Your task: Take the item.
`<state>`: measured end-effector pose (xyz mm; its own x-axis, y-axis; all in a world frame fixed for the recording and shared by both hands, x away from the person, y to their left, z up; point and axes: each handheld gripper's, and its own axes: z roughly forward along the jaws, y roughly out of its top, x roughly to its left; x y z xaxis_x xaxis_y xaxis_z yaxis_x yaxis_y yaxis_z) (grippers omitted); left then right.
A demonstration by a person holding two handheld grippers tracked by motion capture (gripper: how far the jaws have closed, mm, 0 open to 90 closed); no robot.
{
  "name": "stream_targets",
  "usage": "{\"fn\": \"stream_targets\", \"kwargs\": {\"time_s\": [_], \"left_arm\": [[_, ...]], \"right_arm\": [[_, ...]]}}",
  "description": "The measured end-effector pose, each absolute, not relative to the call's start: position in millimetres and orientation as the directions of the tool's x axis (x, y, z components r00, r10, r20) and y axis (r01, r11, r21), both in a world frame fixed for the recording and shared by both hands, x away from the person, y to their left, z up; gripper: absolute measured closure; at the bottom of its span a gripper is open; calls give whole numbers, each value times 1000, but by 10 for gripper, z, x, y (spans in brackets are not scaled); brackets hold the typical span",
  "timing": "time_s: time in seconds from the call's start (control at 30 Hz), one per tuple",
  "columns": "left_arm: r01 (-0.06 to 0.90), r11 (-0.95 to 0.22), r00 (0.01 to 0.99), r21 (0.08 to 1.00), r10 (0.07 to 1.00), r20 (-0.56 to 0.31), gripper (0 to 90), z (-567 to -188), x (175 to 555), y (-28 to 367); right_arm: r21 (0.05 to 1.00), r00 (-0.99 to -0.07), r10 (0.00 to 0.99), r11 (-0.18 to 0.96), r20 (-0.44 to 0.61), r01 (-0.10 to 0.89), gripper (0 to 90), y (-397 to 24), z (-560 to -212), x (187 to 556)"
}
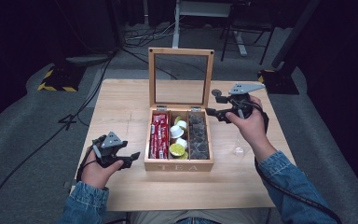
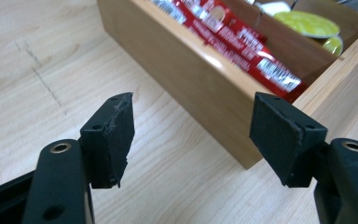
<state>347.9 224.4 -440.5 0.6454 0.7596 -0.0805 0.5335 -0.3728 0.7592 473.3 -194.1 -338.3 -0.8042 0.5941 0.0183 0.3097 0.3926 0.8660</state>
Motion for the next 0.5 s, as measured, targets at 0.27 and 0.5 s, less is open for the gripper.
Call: {"fn": "stream_targets", "kwargs": {"time_s": [0.27, 0.5], "left_arm": [[566, -369, 627, 737, 773, -94, 307, -4496, 3447, 2297], [587, -372, 614, 719, 783, -96, 306, -4587, 3460, 2321]], "right_arm": [[816, -812, 582, 454, 34, 359, 332, -1805, -3642, 4728], [771, -819, 573, 507, 32, 385, 389, -1699, -3850, 4742]]}}
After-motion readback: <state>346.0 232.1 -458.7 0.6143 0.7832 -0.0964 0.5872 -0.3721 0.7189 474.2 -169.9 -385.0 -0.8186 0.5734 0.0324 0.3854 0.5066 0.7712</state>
